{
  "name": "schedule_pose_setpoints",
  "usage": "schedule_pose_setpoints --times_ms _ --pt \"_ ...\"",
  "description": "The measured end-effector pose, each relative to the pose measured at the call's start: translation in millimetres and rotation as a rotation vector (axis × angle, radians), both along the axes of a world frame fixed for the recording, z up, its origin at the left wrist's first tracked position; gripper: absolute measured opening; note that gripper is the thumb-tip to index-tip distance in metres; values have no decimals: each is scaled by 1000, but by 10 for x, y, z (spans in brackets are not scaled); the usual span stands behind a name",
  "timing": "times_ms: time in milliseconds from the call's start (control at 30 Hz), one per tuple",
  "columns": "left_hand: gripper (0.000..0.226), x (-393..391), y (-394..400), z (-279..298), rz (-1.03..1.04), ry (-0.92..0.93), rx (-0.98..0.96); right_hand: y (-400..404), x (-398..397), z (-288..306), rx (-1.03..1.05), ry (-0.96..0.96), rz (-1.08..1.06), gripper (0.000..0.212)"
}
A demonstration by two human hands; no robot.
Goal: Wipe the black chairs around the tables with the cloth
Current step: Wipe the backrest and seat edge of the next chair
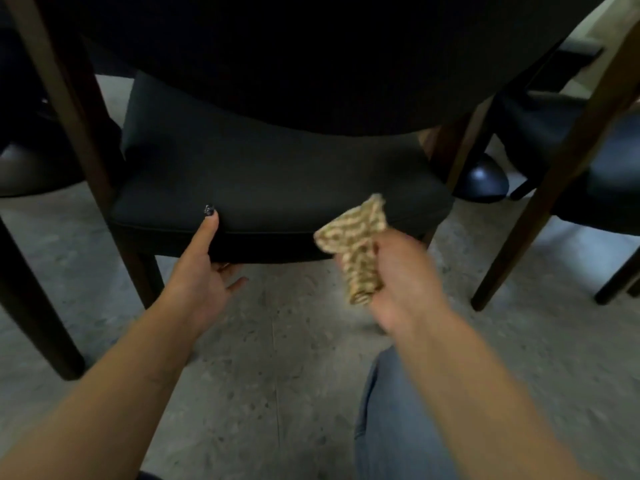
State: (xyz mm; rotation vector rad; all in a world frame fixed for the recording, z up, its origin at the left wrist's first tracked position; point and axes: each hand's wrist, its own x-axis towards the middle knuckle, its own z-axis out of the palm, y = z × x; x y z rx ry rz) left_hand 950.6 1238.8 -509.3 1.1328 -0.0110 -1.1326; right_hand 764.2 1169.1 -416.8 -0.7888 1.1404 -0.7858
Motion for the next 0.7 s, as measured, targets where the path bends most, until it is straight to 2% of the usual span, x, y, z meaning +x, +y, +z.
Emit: schedule_pose_setpoints --times_ms 67,133,200,267,333,400,500,600,700 --pt "75 28 30 20 30 11 9 -279 -202 121 -436 273 -94 21" --pt "72 34 72 46 19 19 19 -632 -303 158 -761 577 -173 31" --pt "63 35 107 67 -3 35 32 -1001 -307 74 -891 800 -55 40" --pt "49 51 145 105 19 66 52 -1273 -260 -88 -857 934 92 44" --pt "48 99 186 142 96 83 82 -1397 -185 -228 -840 1010 76 48" --pt "57 147 243 169 155 98 95 -1367 -61 -268 -837 1042 -33 49" --pt "58 147 307 192 150 113 99 -1135 194 -268 -853 1053 -94 47" --pt "57 137 350 204 143 142 90 -721 557 -308 -934 990 -16 46" --pt "61 146 366 220 157 193 69 -267 1020 -363 -1107 941 99 45"
